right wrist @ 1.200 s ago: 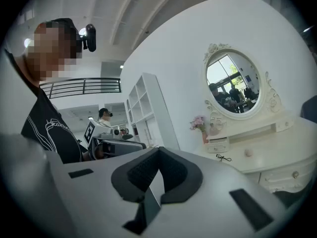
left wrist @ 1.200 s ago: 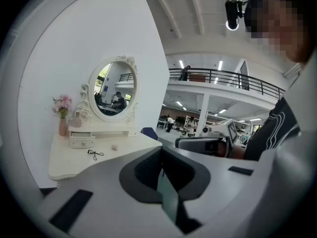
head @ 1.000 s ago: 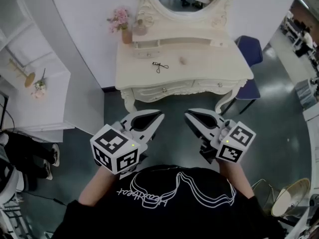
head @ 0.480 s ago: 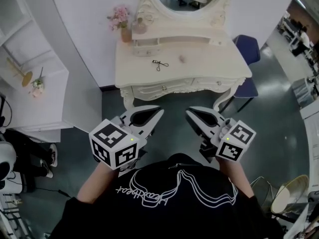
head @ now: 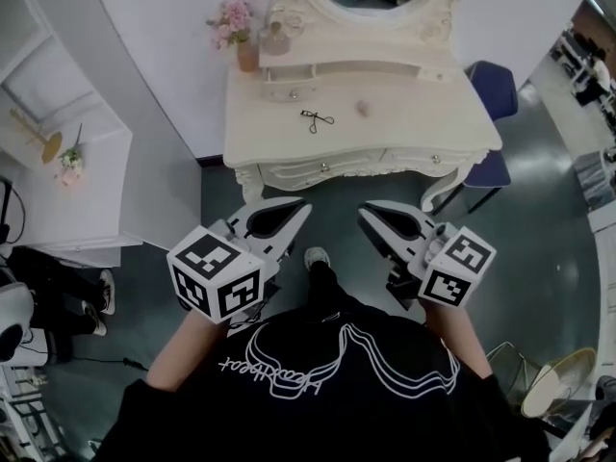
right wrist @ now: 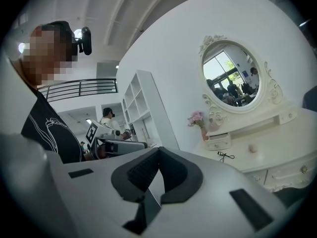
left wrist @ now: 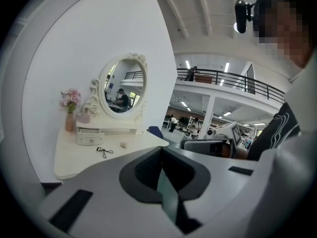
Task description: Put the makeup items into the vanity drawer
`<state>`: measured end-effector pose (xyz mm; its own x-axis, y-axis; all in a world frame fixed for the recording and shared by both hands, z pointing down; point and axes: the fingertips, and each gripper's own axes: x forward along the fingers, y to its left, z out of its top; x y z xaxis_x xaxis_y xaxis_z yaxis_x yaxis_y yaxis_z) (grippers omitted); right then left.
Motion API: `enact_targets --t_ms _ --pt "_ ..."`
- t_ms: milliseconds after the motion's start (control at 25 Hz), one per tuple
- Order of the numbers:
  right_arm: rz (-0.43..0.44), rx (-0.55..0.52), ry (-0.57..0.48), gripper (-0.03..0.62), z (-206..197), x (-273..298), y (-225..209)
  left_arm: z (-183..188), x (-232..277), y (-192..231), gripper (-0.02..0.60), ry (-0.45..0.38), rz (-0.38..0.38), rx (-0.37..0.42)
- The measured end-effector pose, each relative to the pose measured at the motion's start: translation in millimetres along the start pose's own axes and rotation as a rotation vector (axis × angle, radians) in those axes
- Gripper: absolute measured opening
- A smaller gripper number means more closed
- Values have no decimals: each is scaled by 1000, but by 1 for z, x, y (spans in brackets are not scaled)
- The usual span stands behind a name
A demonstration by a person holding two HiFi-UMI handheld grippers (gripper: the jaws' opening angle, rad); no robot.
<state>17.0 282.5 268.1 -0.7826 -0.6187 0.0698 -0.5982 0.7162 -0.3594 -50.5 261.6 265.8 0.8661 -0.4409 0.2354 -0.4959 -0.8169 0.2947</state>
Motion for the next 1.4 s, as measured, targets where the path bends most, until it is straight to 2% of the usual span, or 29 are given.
enact_targets --t_ms 200,440,880,1160,1400 --pt "23 32 17 7 4 28 -41 3 27 39 3 33 19 -30" --pt "38 85 49 6 9 68 -113 5 74 99 3 79 52 -85" --pt "60 96 75 6 46 122 -228 42 159 192 3 113 102 -113" --pt "72 53 99 6 56 142 -260 59 176 221 3 97 128 -115" --pt "62 51 122 11 45 153 -272 49 173 240 3 104 146 -145"
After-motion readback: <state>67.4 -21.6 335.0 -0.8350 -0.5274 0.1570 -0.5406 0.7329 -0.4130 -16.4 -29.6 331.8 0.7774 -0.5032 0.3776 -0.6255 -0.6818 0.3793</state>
